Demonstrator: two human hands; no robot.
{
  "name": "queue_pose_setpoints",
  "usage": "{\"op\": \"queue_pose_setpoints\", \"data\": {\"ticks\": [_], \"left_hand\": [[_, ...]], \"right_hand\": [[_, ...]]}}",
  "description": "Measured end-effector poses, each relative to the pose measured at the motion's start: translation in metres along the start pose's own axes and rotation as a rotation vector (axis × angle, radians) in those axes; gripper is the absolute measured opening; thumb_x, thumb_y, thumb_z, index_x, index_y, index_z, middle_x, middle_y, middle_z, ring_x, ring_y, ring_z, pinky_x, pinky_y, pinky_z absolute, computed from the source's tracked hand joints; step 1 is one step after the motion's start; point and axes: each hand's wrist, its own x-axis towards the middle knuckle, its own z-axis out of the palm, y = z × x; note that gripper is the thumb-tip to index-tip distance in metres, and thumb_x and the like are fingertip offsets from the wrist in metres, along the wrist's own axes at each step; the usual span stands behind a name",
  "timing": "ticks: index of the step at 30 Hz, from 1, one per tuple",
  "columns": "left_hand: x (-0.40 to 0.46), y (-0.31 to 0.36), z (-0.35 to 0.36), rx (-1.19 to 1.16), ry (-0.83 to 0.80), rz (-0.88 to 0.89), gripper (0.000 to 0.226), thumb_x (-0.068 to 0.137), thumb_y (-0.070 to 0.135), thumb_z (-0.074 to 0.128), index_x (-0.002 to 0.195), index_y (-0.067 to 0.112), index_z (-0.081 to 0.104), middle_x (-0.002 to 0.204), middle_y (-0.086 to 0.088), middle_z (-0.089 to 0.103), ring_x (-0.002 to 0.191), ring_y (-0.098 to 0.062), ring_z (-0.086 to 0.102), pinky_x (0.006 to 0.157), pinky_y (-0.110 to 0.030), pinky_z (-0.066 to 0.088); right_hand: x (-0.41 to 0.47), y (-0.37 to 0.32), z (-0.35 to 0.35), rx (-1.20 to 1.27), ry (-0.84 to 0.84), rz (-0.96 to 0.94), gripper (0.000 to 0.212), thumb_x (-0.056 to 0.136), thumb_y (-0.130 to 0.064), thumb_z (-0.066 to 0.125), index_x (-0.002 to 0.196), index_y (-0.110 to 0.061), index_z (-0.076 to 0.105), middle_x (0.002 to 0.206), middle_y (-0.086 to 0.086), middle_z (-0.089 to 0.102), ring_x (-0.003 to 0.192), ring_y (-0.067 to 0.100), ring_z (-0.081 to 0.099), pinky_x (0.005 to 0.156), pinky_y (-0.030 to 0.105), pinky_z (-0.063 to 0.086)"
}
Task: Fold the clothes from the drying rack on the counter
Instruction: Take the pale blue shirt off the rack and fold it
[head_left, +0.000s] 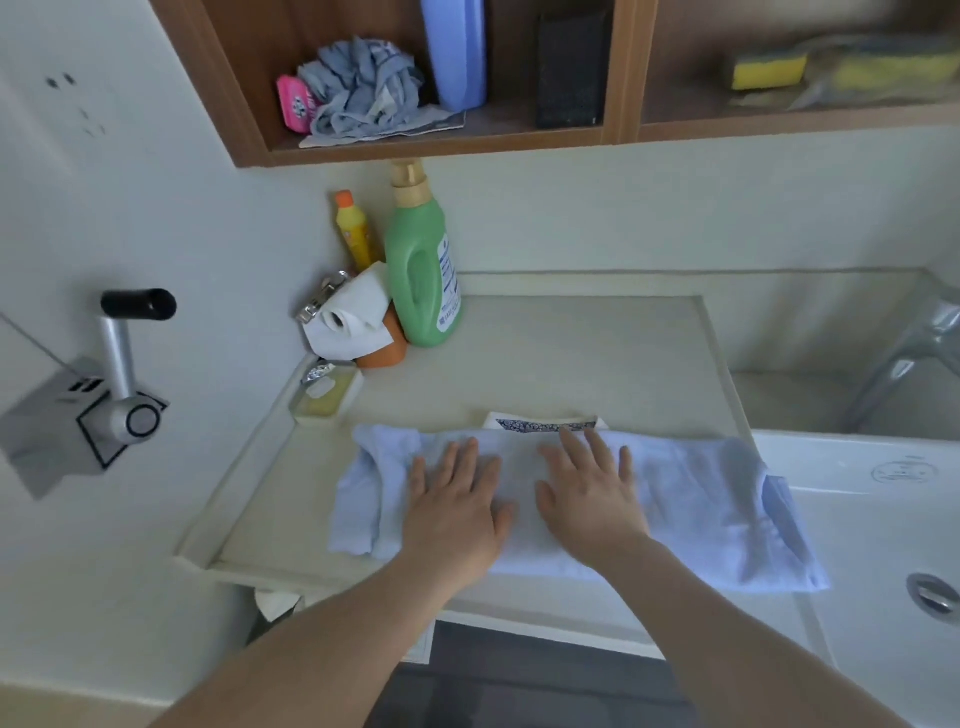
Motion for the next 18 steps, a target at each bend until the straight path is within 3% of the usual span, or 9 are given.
{"op": "queue_pose_setpoints", "data": {"ticks": [3, 5, 7, 9, 12, 15, 18], "left_hand": [[-0.002, -0.029, 0.004, -0.007, 0.024, -0.055, 0.064, 0.099, 0.057, 0.023, 0.157, 0.029, 0.027, 0.17, -0.001, 0.014, 0.157, -0.025, 0.009, 0.122, -0.058, 0.006], [-0.006, -0.049, 0.007, -0.079, 0.151, -0.145, 0.063, 0.098, 0.054, 0.037, 0.153, 0.025, 0.039, 0.165, -0.004, 0.03, 0.152, -0.029, 0.027, 0.118, -0.056, 0.017], [-0.015, -0.068, 0.012, -0.196, 0.299, -0.284, 0.059, 0.093, 0.053, 0.047, 0.142, 0.02, 0.053, 0.148, -0.006, 0.05, 0.131, -0.032, 0.049, 0.103, -0.051, 0.038], [-0.023, -0.079, 0.015, -0.323, 0.409, -0.426, 0.052, 0.093, 0.054, 0.046, 0.125, 0.015, 0.059, 0.121, -0.007, 0.061, 0.107, -0.033, 0.059, 0.082, -0.045, 0.05], [-0.032, -0.091, 0.011, -0.663, 0.278, -0.616, 0.041, 0.095, 0.058, 0.05, 0.109, 0.019, 0.054, 0.094, 0.002, 0.064, 0.087, -0.027, 0.065, 0.079, -0.045, 0.055], [-0.039, -0.097, 0.01, -0.567, 0.189, -0.555, 0.039, 0.097, 0.061, 0.044, 0.082, 0.025, 0.051, 0.072, 0.008, 0.06, 0.069, -0.016, 0.06, 0.074, -0.04, 0.055], [-0.038, -0.1, 0.006, -0.439, 0.229, -0.444, 0.043, 0.102, 0.057, 0.037, 0.077, 0.024, 0.049, 0.067, 0.006, 0.056, 0.063, -0.015, 0.056, 0.068, -0.037, 0.05]], "right_hand": [[-0.002, -0.01, 0.016, -0.005, -0.045, 0.002, 0.073, 0.086, -0.062, 0.005, 0.152, -0.04, 0.026, 0.17, -0.008, 0.003, 0.157, 0.022, 0.001, 0.124, 0.056, 0.001], [-0.001, -0.007, 0.018, -0.019, -0.025, 0.008, 0.074, 0.085, -0.063, 0.003, 0.152, -0.041, 0.025, 0.17, -0.01, 0.003, 0.157, 0.02, 0.003, 0.124, 0.054, 0.002], [0.001, -0.009, 0.019, -0.043, -0.028, 0.012, 0.065, 0.09, -0.062, 0.011, 0.151, -0.042, 0.025, 0.17, -0.011, 0.004, 0.156, 0.019, 0.004, 0.125, 0.053, 0.003], [0.002, -0.01, 0.02, -0.057, -0.028, 0.04, 0.057, 0.096, -0.056, 0.021, 0.151, -0.041, 0.026, 0.169, -0.01, 0.006, 0.156, 0.019, 0.005, 0.124, 0.054, 0.004], [0.011, -0.021, 0.018, -0.087, -0.075, 0.109, 0.057, 0.092, -0.044, 0.027, 0.149, -0.037, 0.031, 0.167, -0.008, 0.012, 0.154, 0.021, 0.008, 0.12, 0.058, 0.009], [0.024, -0.047, 0.016, -0.035, -0.128, 0.252, 0.057, 0.092, -0.041, 0.028, 0.147, -0.03, 0.035, 0.164, -0.005, 0.018, 0.153, 0.025, 0.009, 0.116, 0.061, 0.013], [0.024, -0.062, 0.023, -0.03, -0.107, 0.305, 0.061, 0.092, -0.048, 0.022, 0.148, -0.028, 0.036, 0.166, 0.0, 0.015, 0.154, 0.03, 0.004, 0.116, 0.063, 0.011]]}}
